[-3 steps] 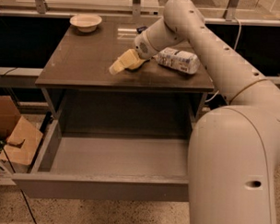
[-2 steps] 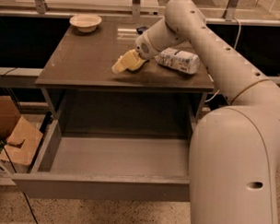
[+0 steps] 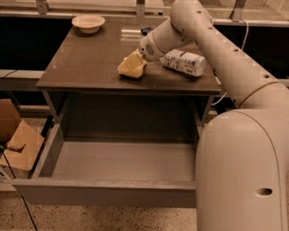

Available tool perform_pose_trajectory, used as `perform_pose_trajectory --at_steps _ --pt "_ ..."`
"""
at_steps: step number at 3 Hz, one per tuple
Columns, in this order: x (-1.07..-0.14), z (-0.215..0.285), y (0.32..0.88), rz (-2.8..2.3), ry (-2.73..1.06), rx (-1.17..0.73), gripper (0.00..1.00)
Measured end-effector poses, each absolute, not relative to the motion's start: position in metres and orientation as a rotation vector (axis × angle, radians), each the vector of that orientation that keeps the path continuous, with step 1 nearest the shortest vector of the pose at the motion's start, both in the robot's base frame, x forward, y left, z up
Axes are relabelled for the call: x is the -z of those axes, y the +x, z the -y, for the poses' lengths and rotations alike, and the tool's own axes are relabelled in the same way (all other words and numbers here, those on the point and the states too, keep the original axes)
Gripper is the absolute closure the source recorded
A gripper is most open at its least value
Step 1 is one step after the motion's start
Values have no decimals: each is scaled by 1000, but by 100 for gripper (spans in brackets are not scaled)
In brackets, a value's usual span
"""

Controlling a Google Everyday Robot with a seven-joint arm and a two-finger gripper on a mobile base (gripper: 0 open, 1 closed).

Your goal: Place sponge into top drawer

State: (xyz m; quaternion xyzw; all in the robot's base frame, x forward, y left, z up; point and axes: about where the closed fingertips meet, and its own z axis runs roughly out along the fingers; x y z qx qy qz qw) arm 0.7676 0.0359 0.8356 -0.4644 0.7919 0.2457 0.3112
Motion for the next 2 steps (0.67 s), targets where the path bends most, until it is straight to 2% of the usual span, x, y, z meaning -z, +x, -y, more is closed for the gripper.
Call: perform_pose_trajectory --at_steps 1,2 --pt "-838 -36 767 -2089 -1227 -647 100" --pt "-871 -28 751 -2001 -1272 -558 100"
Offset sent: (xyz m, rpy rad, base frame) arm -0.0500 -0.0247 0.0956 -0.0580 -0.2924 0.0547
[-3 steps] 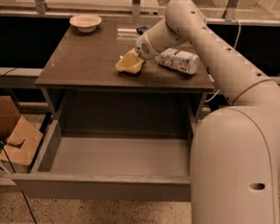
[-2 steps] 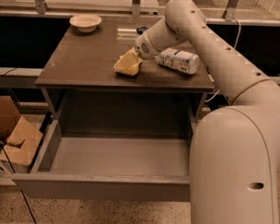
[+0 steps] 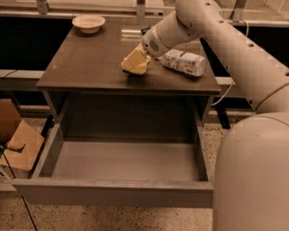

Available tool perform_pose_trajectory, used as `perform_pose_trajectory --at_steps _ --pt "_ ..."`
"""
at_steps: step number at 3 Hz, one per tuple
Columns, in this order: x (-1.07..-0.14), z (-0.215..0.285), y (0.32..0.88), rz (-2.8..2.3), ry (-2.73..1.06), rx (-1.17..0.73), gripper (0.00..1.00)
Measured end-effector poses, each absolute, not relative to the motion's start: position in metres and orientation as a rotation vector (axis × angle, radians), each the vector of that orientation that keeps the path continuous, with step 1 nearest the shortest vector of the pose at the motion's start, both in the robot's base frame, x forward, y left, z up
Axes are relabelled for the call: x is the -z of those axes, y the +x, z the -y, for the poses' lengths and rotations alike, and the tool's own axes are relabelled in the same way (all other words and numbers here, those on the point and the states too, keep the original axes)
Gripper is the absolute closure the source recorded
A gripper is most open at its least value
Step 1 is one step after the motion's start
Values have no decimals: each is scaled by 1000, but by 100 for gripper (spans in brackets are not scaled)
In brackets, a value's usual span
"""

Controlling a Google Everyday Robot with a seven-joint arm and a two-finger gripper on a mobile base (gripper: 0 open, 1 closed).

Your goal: Place sponge into top drawer

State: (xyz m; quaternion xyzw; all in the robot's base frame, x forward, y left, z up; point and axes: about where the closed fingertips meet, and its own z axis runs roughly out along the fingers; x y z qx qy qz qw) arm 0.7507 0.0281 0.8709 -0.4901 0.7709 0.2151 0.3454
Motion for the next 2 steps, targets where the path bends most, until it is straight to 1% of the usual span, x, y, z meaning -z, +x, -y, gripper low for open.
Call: perform_pose_trajectory --at_steps 1,2 --pt "-906 -19 715 -1908 -1294 -492 100" --pt "-924 -7 672 -1857 -1292 -465 100"
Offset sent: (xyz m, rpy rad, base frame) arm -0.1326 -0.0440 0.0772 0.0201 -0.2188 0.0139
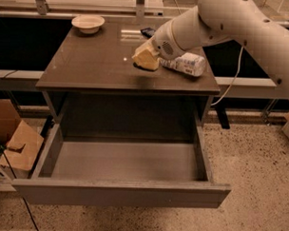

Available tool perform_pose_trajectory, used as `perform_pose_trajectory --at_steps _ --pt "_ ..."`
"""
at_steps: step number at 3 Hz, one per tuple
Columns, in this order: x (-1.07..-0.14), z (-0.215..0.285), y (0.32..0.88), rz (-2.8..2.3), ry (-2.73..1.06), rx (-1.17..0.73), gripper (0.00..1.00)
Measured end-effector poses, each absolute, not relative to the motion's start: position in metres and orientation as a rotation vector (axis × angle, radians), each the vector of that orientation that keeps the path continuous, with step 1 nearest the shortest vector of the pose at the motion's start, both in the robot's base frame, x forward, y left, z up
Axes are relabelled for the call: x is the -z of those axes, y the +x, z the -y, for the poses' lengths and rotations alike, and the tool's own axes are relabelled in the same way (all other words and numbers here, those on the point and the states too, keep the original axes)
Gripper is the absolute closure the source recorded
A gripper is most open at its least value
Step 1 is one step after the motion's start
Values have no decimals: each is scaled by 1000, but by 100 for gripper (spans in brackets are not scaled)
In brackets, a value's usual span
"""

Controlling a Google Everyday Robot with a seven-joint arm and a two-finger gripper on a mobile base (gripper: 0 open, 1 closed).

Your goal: Place sponge into top drawer

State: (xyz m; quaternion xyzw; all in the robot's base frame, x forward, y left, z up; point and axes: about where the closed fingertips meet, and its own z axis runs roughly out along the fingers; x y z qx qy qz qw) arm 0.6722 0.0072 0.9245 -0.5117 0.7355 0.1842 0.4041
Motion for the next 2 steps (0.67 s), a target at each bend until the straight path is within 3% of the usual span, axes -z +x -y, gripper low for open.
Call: perform_pose_trajectory --at_steps 2 --pt "-916 9 578 -1879 -1227 -565 100"
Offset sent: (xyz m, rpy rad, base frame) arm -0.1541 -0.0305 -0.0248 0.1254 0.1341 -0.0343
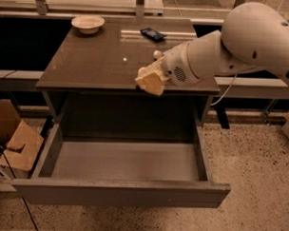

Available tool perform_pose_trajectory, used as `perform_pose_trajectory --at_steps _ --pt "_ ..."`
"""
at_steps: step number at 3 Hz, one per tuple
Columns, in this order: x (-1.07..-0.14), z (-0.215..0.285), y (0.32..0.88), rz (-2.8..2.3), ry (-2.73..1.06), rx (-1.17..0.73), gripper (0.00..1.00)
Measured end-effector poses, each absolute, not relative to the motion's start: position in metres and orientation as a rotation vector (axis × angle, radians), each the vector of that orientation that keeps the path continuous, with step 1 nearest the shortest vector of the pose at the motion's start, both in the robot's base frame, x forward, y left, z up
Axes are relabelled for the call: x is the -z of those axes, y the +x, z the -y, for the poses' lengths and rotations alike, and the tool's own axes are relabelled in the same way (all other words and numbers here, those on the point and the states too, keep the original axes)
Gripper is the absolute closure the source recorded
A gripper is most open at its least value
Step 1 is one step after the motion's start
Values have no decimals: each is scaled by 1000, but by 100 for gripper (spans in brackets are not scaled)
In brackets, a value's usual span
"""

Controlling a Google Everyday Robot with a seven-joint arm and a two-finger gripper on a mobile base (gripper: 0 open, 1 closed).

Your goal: Place sponge into top drawer

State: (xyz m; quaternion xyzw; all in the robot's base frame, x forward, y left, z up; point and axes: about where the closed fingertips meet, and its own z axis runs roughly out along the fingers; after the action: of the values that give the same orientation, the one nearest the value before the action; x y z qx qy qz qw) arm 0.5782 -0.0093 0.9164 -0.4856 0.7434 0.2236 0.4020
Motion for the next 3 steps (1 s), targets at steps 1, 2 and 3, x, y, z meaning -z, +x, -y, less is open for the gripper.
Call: perform_pose_trajectory --at_steps 1,2,3 --pt "-896 11 533 -1938 -1211 -641 100" --pt "-860 1 506 -2004 -1209 -702 100" --pt "-820 -10 496 -2061 -1208 -755 100"
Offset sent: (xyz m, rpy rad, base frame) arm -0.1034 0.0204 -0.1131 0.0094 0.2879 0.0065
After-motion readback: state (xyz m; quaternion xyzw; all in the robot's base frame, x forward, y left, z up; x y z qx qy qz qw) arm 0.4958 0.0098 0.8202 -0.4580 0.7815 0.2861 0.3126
